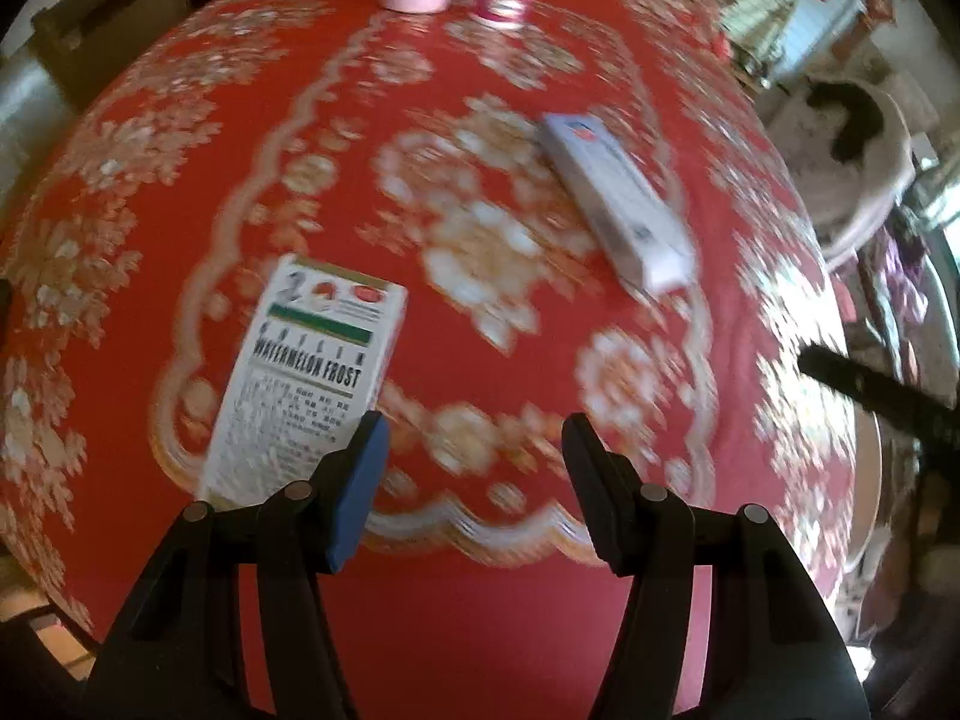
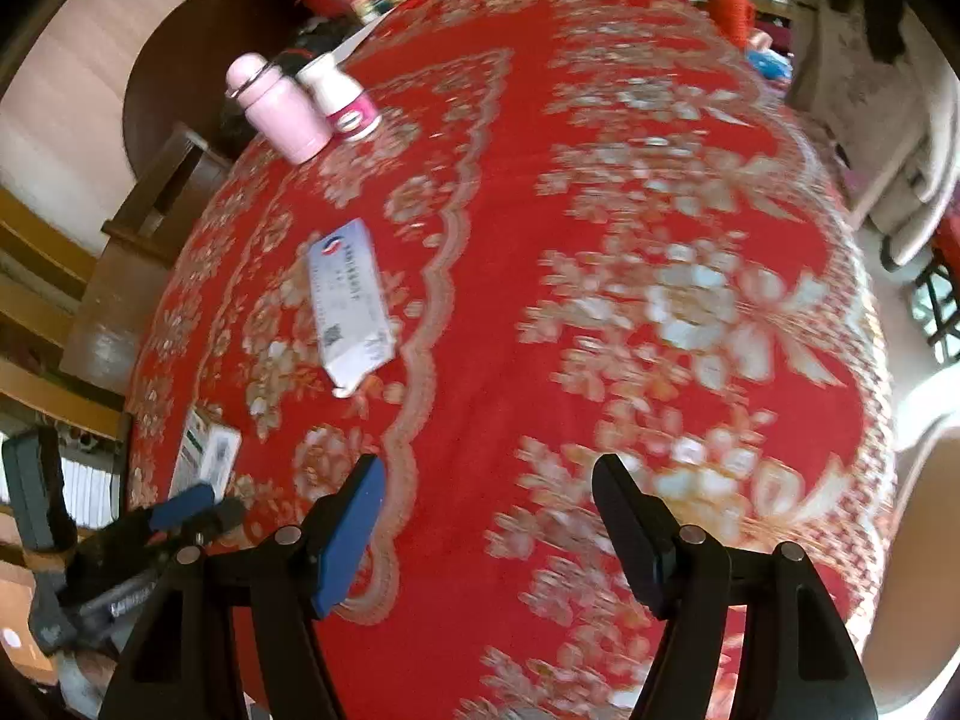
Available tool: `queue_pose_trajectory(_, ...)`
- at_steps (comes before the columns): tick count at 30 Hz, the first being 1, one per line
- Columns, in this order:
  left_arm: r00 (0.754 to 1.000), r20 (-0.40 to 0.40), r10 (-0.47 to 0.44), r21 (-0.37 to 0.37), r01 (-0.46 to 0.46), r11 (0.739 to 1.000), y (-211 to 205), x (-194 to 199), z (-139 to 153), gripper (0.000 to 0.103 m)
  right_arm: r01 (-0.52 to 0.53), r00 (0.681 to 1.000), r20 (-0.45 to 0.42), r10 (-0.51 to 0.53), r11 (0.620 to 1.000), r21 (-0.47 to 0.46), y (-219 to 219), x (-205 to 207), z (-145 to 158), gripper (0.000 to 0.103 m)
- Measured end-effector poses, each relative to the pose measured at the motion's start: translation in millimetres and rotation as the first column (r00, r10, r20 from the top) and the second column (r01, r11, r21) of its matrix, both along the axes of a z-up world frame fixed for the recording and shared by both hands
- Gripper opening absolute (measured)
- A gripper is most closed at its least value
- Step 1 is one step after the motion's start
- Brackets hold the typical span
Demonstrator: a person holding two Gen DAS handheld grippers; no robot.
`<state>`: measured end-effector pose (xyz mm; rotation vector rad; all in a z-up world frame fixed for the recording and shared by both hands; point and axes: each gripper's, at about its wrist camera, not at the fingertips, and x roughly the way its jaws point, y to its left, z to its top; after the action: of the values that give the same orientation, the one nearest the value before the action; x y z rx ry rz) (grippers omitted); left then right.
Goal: Collect trash
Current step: 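Move both open tools back to the boxes on the tablecloth, then grasp the Watermelon Frost box with left tool while right tool grasps white medicine box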
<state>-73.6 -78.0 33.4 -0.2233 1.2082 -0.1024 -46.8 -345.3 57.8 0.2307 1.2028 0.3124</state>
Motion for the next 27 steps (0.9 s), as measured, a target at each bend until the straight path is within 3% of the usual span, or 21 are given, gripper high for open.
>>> queue_pose_trajectory(5, 0.998, 0.006, 0.069, -0.037, -0.068, 0.997, 35.4, 20.8, 3.8, 0.058, -0.039, 0.999, -0.006, 0.039, 0.999, 0.022, 30.7, 21.0, -4.3, 0.069)
queue_pose_trajectory(11, 0.999, 0.017, 0.046, -0.122, -0.043, 0.992, 56.8, 9.1, 32.8, 0.059, -0.104, 0.995, 0.009, 0.104, 0.995, 0.005, 64.8, 47.5, -6.5, 0.076)
queue_pose_trajectory(16, 0.997, 0.014, 0.075, -0.09, -0.073, 0.993, 74.7, -2.2, 36.4, 0.059, -0.16, 0.986, 0.028, 0.162, 0.986, -0.056, 89.4, 66.3, -11.5, 0.076)
queue_pose_trajectory(22, 0.99, -0.016, 0.141, -0.048, -0.142, 0.989, 94.3, -0.2, 9.1, 0.059, -0.193, 0.98, 0.023, 0.197, 0.974, -0.119, 109.4, 85.0, -25.5, 0.076)
queue_pose_trajectory(27, 0.988, -0.046, 0.146, -0.023, -0.147, 0.989, 90.1, 13.0, -7.5, 0.059, -0.206, 0.976, 0.033, 0.215, 0.963, -0.175, 119.2, 95.1, -32.3, 0.076)
